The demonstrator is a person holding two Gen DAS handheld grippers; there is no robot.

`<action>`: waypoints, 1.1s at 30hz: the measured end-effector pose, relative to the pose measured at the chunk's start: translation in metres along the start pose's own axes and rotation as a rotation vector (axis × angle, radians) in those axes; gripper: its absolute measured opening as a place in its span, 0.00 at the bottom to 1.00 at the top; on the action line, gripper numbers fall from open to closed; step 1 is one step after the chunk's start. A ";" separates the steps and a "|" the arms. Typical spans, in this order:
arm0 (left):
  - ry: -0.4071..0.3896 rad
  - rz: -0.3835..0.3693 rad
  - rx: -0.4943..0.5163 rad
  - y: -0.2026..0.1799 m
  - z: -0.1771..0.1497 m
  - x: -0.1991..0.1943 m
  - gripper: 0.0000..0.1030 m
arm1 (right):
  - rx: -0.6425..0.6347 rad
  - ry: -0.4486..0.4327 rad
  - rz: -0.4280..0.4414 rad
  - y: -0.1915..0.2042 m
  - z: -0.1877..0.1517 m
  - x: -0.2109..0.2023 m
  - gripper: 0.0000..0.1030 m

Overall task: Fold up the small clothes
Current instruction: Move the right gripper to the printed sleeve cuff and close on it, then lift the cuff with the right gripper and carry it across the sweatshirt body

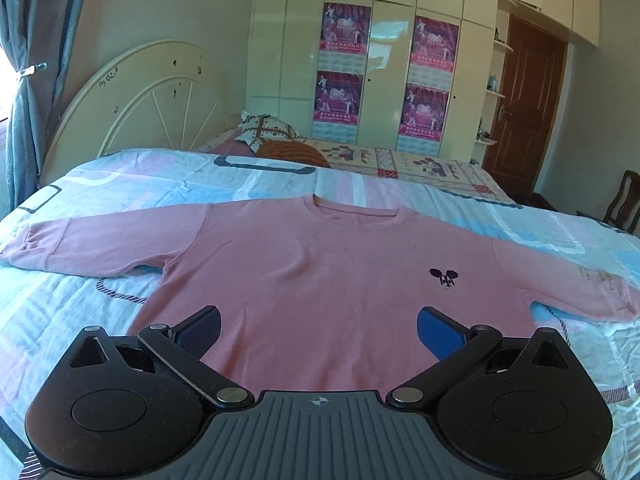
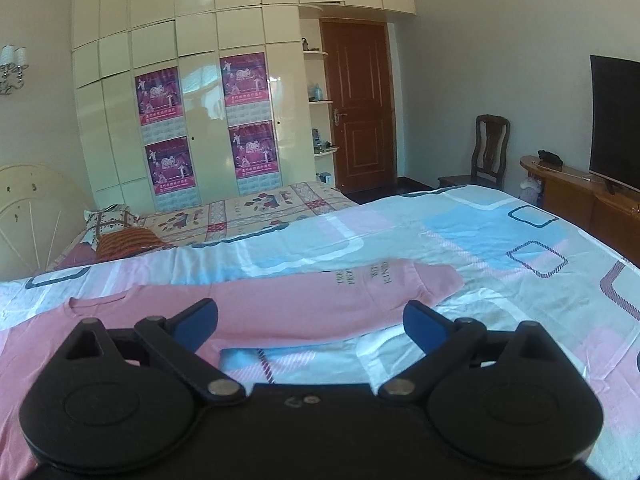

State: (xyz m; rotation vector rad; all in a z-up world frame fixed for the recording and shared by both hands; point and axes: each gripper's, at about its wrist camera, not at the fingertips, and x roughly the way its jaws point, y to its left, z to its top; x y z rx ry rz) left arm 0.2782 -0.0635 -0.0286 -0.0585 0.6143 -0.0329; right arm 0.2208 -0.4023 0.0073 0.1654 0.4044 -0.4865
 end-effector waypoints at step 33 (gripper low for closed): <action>0.164 0.103 0.132 -0.129 0.018 0.108 1.00 | 0.134 0.047 0.020 -0.167 -0.012 0.212 0.07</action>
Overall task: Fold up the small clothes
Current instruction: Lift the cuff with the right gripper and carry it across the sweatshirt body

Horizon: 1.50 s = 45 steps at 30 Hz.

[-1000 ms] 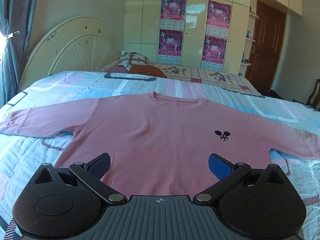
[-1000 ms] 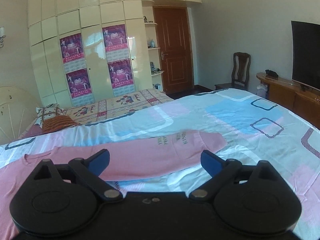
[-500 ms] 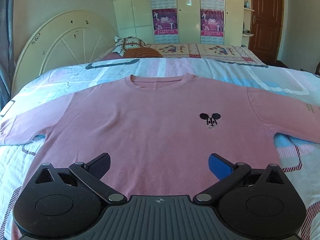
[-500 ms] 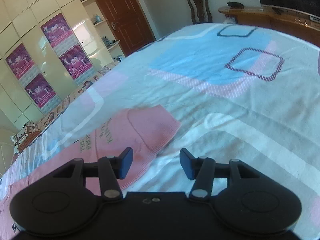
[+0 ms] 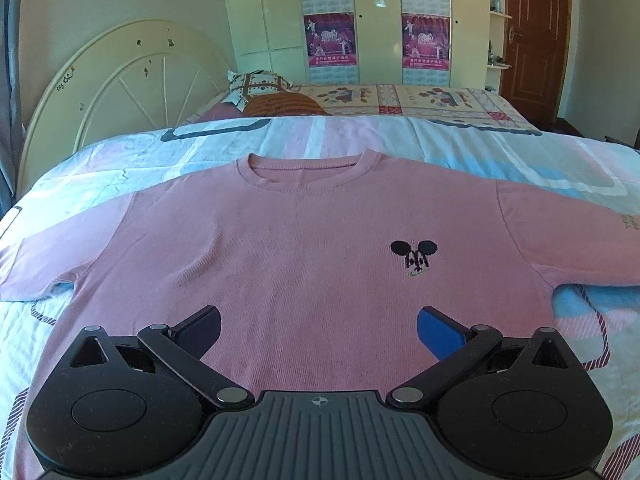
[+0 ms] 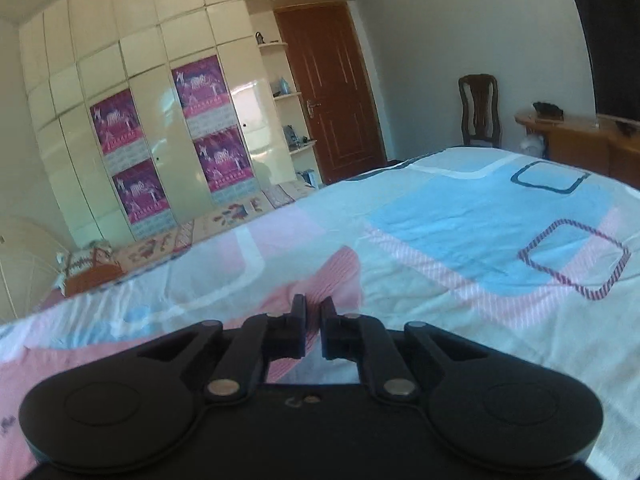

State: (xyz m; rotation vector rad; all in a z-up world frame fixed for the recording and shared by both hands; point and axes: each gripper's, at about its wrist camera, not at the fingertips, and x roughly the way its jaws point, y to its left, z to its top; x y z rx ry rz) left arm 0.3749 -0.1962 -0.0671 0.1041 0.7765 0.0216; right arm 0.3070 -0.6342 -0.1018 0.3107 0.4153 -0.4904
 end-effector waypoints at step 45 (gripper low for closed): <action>0.076 -0.186 -0.082 0.215 0.017 0.115 1.00 | -0.540 0.323 0.408 0.440 -0.140 -0.007 0.17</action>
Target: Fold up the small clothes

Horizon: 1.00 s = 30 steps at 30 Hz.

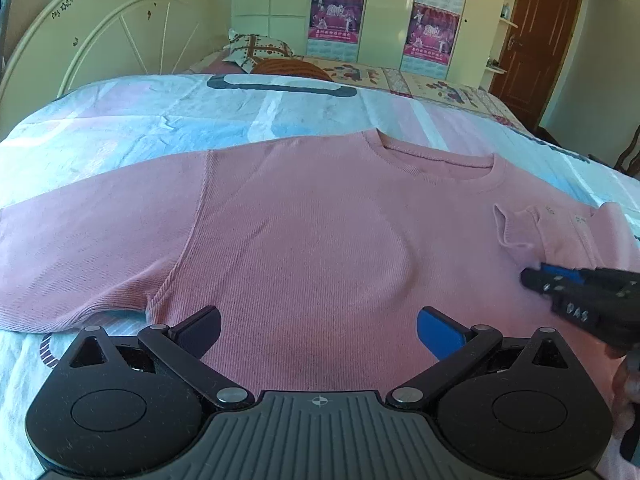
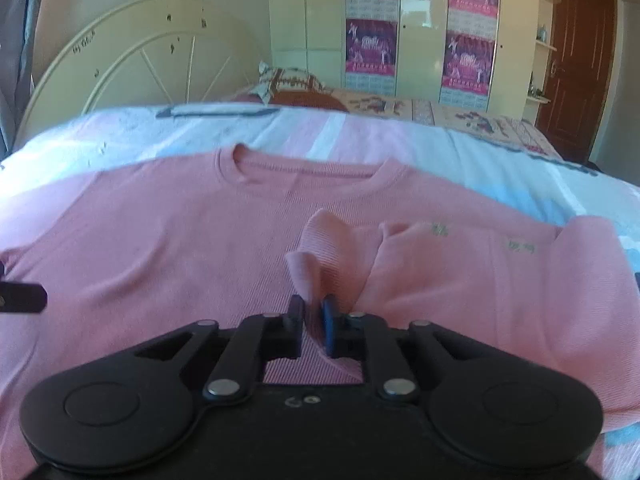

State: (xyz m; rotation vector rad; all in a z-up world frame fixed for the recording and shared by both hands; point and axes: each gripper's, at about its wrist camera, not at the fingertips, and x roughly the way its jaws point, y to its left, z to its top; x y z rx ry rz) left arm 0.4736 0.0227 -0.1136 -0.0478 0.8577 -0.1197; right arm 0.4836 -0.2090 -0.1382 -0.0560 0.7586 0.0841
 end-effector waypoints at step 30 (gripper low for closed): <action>-0.156 -0.219 0.084 -0.132 0.045 0.025 0.06 | 0.596 -0.128 -0.301 -0.209 -0.066 -0.119 0.15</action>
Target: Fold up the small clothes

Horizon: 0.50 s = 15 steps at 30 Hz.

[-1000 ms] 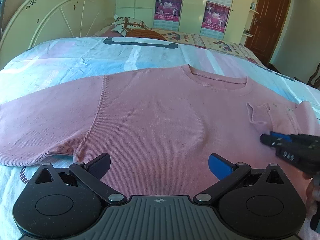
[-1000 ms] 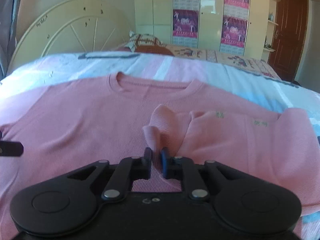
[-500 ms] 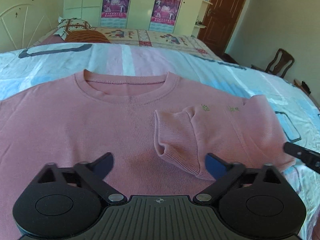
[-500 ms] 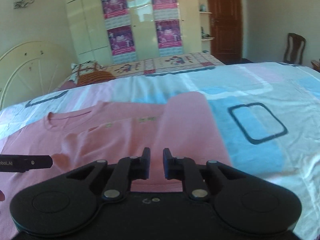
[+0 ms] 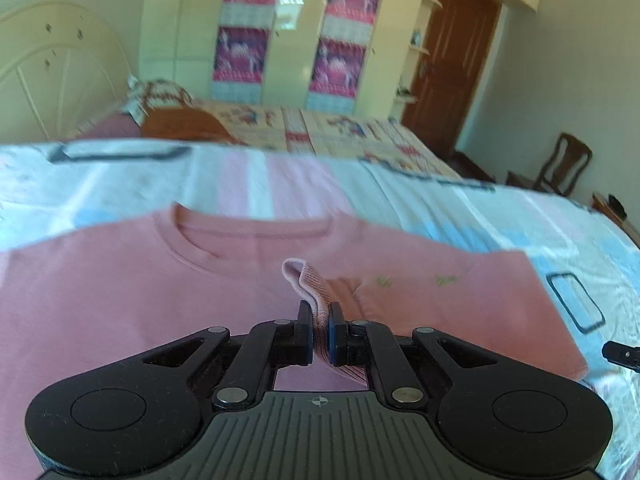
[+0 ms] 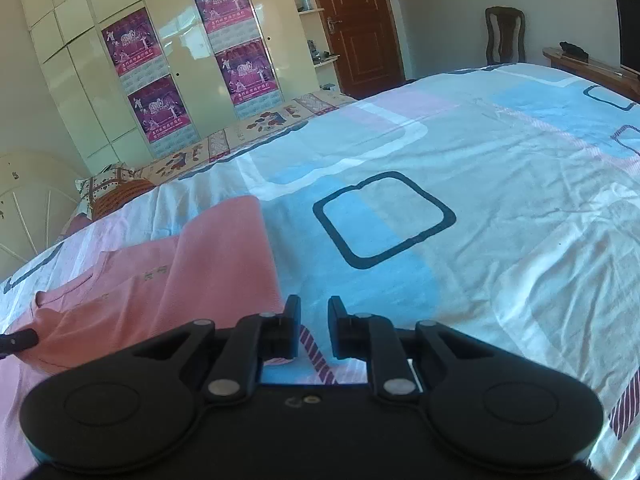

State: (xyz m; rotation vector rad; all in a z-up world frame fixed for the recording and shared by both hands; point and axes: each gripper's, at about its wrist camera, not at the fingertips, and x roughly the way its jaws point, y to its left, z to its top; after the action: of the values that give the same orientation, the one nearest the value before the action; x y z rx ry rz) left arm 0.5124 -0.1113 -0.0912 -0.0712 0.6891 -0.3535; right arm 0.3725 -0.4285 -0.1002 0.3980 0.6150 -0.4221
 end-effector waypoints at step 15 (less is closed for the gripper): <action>-0.008 0.089 -0.112 0.072 -0.025 0.000 0.06 | -0.093 0.021 0.117 0.042 -0.005 0.004 0.18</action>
State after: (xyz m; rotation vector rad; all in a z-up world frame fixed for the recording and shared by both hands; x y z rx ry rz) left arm 0.5182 -0.0422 -0.1231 -0.1474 0.7019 -0.2290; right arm 0.3937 -0.3921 -0.0973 0.3480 0.6264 -0.2770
